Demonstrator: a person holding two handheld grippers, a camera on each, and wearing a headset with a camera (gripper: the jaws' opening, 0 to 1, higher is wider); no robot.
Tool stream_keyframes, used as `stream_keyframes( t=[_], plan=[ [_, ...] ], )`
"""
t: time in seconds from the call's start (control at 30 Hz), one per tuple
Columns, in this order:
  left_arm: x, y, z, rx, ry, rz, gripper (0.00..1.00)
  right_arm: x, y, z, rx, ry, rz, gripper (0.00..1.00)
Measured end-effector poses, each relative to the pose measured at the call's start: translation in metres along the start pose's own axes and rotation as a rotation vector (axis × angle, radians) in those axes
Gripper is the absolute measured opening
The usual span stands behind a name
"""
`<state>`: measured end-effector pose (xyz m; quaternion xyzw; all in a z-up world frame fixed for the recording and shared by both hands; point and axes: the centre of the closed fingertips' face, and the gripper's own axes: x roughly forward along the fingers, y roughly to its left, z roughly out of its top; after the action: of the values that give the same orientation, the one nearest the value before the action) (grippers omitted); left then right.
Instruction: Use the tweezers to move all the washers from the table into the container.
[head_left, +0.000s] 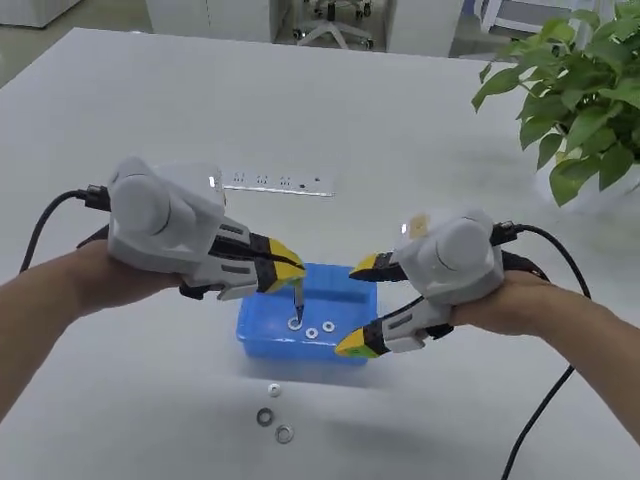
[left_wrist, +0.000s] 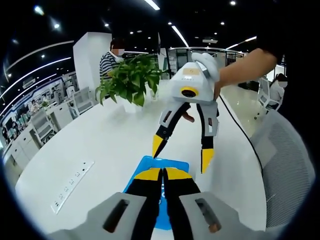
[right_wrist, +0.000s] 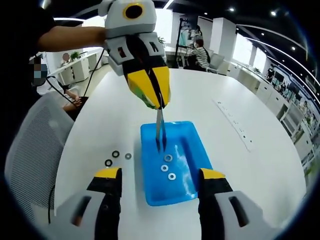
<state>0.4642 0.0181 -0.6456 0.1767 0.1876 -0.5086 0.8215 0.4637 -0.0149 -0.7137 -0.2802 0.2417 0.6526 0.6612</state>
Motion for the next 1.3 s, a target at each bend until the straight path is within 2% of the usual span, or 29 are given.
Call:
stream_keyframes(
  t=[0.2, 0.43, 0.73, 1.0, 1.3],
  plan=[
    [-0.005, -0.006, 0.005, 0.002, 0.003, 0.001, 0.05, -0.009, 0.004, -0.002, 0.033, -0.013, -0.027, 0.74],
    [-0.013, -0.01, 0.01, 0.003, 0.003, 0.01, 0.05, -0.017, 0.015, -0.008, 0.071, -0.025, -0.045, 0.85],
    [-0.019, -0.021, 0.012, 0.011, 0.011, 0.009, 0.05, -0.023, 0.029, -0.015, 0.108, -0.045, -0.079, 1.0],
    [-0.025, -0.028, 0.011, 0.012, 0.016, 0.016, 0.05, -0.026, 0.038, -0.022, 0.138, -0.05, -0.092, 1.0],
    [-0.024, -0.041, 0.006, 0.007, 0.021, 0.008, 0.05, -0.029, 0.05, -0.029, 0.142, -0.053, -0.096, 1.0]
  ],
)
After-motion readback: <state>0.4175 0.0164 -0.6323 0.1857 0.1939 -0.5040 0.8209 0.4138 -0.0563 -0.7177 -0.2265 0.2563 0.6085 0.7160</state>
